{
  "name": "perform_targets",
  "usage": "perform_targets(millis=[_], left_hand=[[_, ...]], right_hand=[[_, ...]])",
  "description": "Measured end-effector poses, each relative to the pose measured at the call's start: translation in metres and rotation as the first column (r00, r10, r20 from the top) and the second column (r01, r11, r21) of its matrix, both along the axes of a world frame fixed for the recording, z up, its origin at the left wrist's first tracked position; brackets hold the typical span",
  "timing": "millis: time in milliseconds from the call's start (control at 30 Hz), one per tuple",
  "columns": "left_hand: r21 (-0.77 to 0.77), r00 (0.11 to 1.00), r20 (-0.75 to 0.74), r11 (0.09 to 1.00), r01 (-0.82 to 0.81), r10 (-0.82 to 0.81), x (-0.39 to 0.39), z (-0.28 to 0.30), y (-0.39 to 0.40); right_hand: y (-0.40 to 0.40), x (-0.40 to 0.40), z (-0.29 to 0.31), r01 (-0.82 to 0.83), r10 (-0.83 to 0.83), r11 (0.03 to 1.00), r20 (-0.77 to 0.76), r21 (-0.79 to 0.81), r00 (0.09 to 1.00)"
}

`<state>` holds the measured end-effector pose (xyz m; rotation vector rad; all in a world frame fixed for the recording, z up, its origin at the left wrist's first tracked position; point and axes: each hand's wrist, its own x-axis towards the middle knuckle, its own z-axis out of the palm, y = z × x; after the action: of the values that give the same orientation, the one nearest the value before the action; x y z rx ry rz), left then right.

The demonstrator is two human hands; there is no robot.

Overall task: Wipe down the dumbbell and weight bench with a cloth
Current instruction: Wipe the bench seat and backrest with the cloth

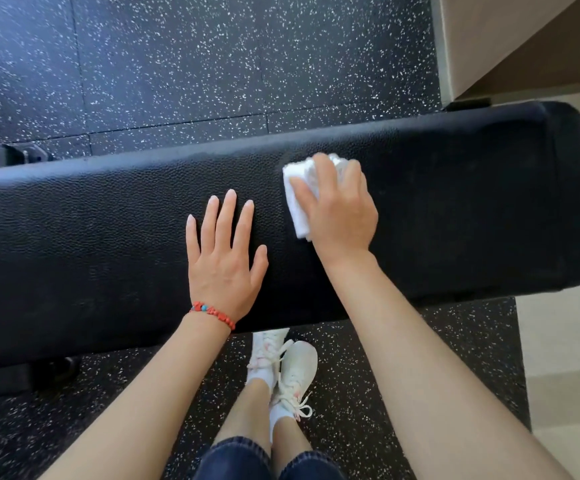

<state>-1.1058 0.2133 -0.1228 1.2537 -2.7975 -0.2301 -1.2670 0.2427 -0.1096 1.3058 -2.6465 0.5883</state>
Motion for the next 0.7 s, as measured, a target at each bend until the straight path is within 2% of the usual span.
perform_targets(millis=[133, 300, 367, 467, 567, 633, 700], left_hand=[[0.000, 1.000, 0.002, 1.000, -0.006, 0.006, -0.002, 0.003, 0.000], [0.012, 0.999, -0.042, 1.000, 0.014, -0.014, -0.018, 0.008, -0.002], [0.024, 0.997, -0.050, 0.998, 0.053, -0.052, -0.034, 0.008, -0.008], [0.060, 0.997, -0.025, 0.995, 0.078, -0.077, -0.057, 0.007, -0.017], [0.069, 0.997, 0.014, 0.995, 0.077, -0.078, -0.061, 0.004, -0.019], [0.059, 0.997, 0.009, 0.995, 0.082, -0.083, -0.060, 0.004, -0.019], [0.053, 0.996, 0.005, 0.995, 0.084, -0.084, -0.060, 0.004, -0.019]], right_hand=[[-0.019, -0.007, 0.002, 0.031, -0.031, 0.999, 0.015, 0.017, 0.999], [0.001, -0.025, 0.002, -0.068, 0.072, 0.996, -0.056, 0.057, 0.996], [0.005, -0.046, 0.004, -0.014, 0.016, 0.997, -0.029, 0.072, 0.999], [0.010, -0.073, 0.008, 0.146, -0.155, 0.984, 0.085, 0.105, 0.984], [0.008, -0.066, 0.006, 0.239, -0.250, 0.966, 0.125, 0.095, 0.960], [0.007, -0.051, 0.007, 0.219, -0.227, 0.973, 0.150, 0.067, 0.962], [0.012, -0.042, 0.007, 0.094, -0.099, 0.994, 0.085, 0.058, 0.991]])
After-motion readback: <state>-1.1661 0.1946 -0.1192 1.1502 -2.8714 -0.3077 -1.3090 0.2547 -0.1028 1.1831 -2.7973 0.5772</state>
